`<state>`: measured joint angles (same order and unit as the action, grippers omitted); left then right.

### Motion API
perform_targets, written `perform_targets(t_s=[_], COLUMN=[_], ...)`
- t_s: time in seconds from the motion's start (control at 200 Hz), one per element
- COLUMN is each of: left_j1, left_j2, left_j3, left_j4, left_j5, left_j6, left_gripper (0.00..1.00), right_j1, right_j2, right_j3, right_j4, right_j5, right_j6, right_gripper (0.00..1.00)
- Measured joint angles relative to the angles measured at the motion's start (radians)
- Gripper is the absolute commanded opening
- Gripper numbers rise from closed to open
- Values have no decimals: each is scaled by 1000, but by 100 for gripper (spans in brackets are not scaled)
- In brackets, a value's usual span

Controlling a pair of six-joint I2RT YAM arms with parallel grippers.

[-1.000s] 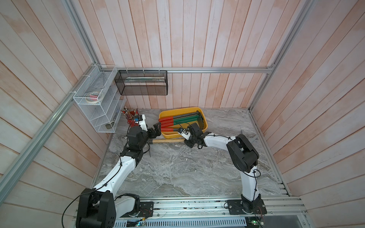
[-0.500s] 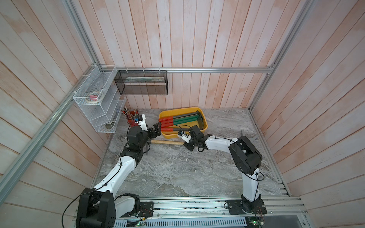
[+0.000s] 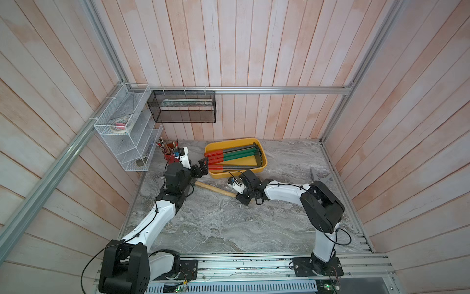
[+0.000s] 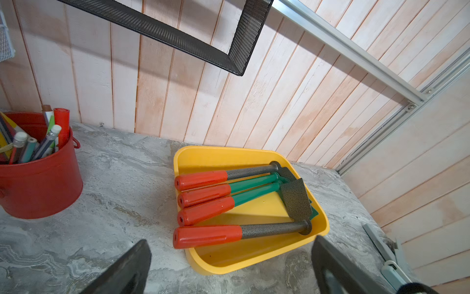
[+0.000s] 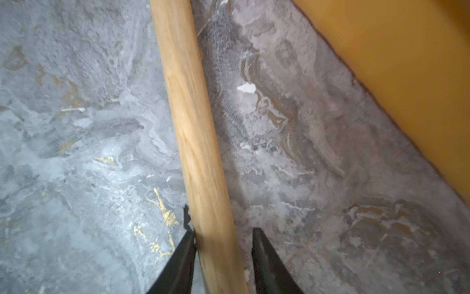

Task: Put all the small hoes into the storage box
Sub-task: Pick up the hoe from the center of the board.

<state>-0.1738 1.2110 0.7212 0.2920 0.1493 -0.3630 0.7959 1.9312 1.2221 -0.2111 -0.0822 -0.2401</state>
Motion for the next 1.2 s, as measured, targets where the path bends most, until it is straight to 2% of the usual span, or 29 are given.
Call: perform_targets(t_s=[0.195,0.45,0.545,0.645,0.75,1.0,1.2], left_j1=[0,1,2,2,3,4,6], left_j2=[-14,-15,-15,-16,-20,-20,-29], left_j3=[-3,-4,-5,-9,-19,-23,-23], left_j4=[-7,-7,-8,-8,-8,-7,-7], left_j5=[0,1,1,1,1,1,0], left_j6=[3,3,3,3,3,3,3], left_gripper=[100,100,100,100,100,100,100], right_j1=[0,0,1,5,10,9,9], right_j2=[78,107,133,148,150,119,17], right_j3=[54,87,119,137,137,89,5], right_j4=[2,10,14,13,29,53,-3], right_j5=[-11,-43,-63,-90,-74,-72,-55], right_j6=[-6,-15,-19,-49,-24,-23,-27], right_gripper=[41,39,30,15,0,0,0])
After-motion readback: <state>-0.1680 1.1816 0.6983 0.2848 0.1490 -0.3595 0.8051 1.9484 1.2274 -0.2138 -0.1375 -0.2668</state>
